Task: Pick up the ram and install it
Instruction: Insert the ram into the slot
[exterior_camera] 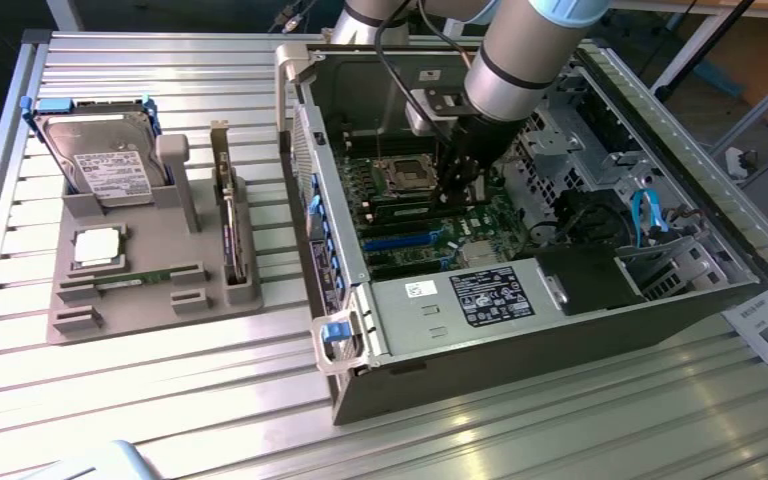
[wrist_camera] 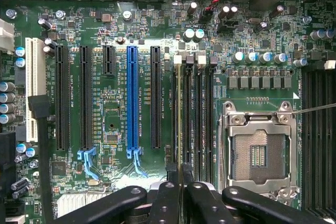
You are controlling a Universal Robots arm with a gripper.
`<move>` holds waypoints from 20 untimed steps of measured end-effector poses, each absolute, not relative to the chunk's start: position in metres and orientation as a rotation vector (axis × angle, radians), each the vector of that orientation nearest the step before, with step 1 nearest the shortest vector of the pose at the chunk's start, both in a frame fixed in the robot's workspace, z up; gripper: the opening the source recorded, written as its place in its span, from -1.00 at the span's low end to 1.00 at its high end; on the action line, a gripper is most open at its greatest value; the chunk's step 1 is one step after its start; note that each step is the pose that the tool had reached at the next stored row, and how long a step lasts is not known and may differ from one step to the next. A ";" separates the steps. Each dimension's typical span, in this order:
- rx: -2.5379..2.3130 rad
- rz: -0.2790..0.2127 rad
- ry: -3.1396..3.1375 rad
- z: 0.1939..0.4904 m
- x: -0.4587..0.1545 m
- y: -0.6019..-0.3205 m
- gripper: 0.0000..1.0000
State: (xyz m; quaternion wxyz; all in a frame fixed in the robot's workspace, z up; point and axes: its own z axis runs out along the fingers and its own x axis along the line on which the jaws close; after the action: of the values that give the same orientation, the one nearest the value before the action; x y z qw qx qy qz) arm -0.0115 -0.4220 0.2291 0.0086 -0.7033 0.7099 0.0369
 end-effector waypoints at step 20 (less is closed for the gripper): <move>-2.197 0.115 2.218 0.265 -0.012 -0.422 -0.62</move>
State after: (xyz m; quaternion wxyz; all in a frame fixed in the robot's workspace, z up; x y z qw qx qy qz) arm -0.0115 -0.4223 0.2647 0.0086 -0.7033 0.7099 0.0369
